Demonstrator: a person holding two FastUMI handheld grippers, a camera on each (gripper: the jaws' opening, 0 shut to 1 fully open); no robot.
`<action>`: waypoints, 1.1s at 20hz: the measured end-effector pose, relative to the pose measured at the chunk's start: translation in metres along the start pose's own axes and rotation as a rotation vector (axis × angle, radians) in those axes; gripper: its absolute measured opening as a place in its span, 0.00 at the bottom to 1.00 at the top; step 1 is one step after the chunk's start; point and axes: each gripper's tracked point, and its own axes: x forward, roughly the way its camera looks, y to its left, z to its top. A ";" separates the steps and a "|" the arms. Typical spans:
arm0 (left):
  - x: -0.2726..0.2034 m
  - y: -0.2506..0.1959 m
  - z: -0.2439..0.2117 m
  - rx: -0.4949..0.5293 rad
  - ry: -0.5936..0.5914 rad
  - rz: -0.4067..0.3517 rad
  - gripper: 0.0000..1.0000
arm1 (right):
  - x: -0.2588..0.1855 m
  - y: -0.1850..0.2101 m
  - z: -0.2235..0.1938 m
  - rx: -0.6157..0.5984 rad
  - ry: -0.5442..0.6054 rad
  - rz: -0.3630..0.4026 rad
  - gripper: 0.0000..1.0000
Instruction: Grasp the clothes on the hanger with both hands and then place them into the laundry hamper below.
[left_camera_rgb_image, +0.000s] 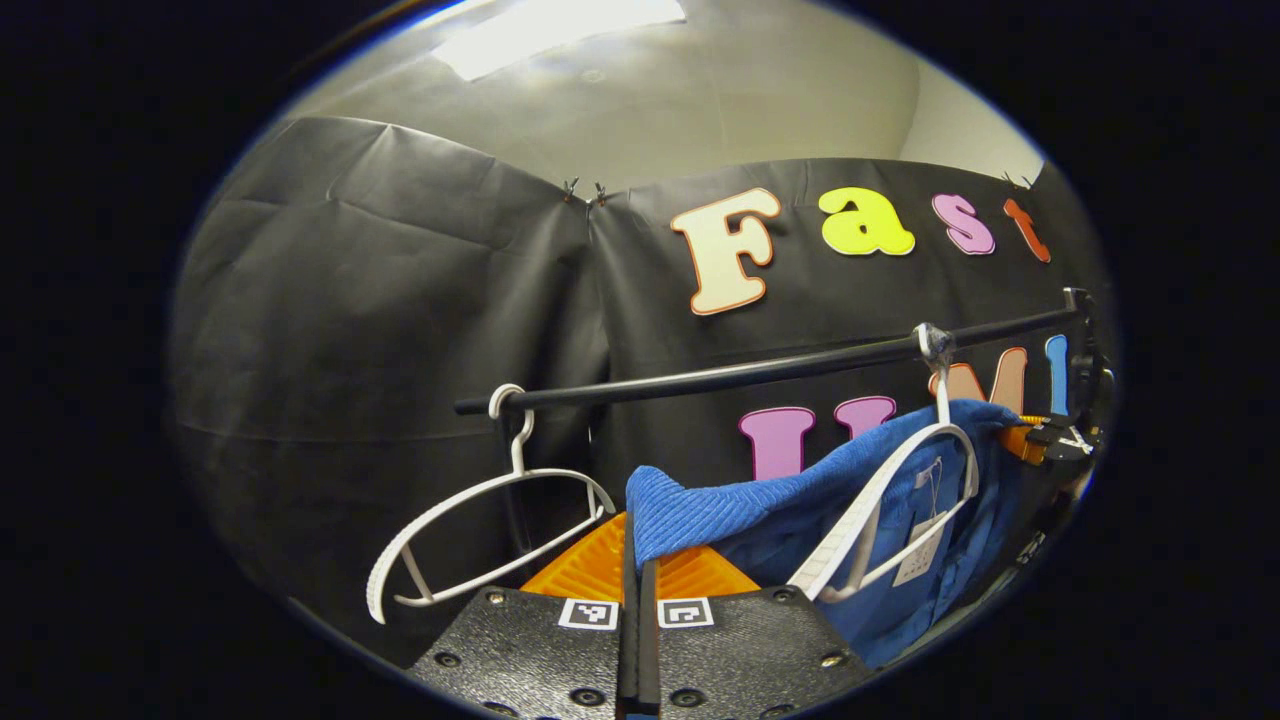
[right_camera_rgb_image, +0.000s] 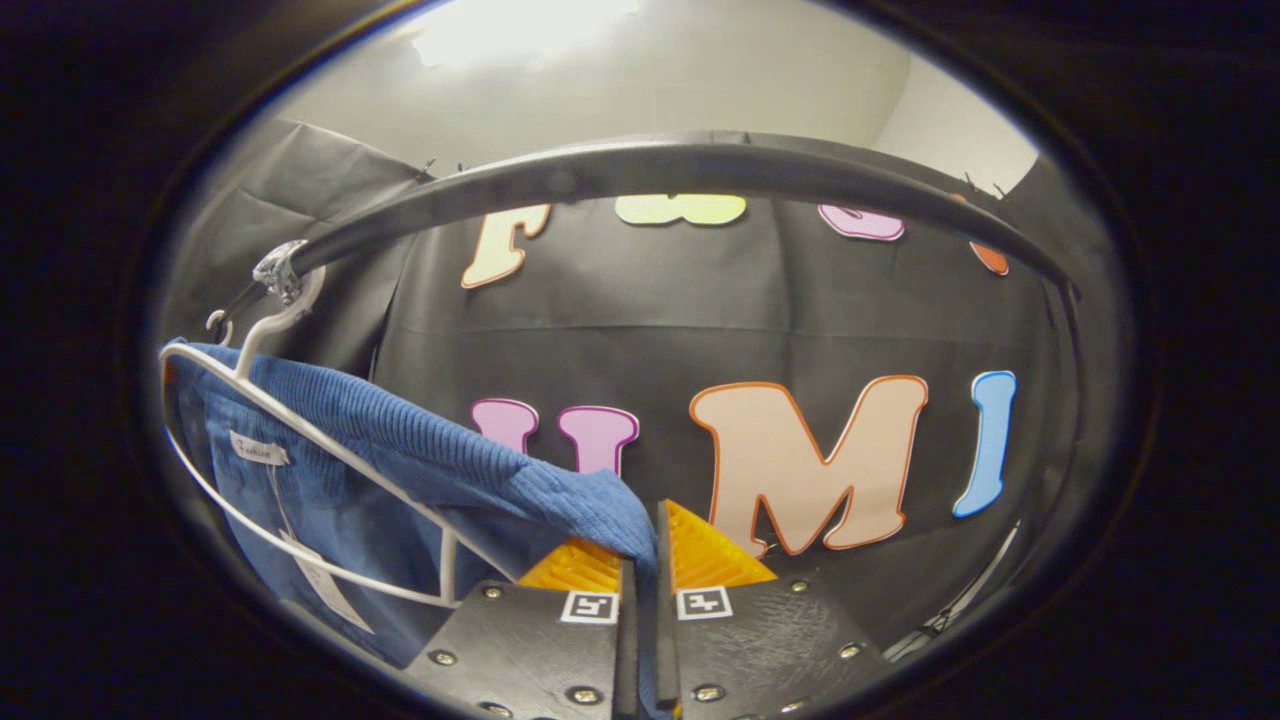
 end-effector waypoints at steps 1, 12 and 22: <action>0.001 0.000 -0.004 -0.003 0.006 -0.005 0.00 | 0.002 -0.001 -0.002 0.001 0.005 0.002 0.02; -0.008 -0.011 -0.048 -0.076 0.081 0.001 0.00 | 0.021 0.009 -0.046 -0.032 0.090 0.017 0.07; -0.031 -0.021 -0.092 -0.095 0.174 0.042 0.00 | 0.020 0.003 -0.084 -0.119 0.157 0.027 0.07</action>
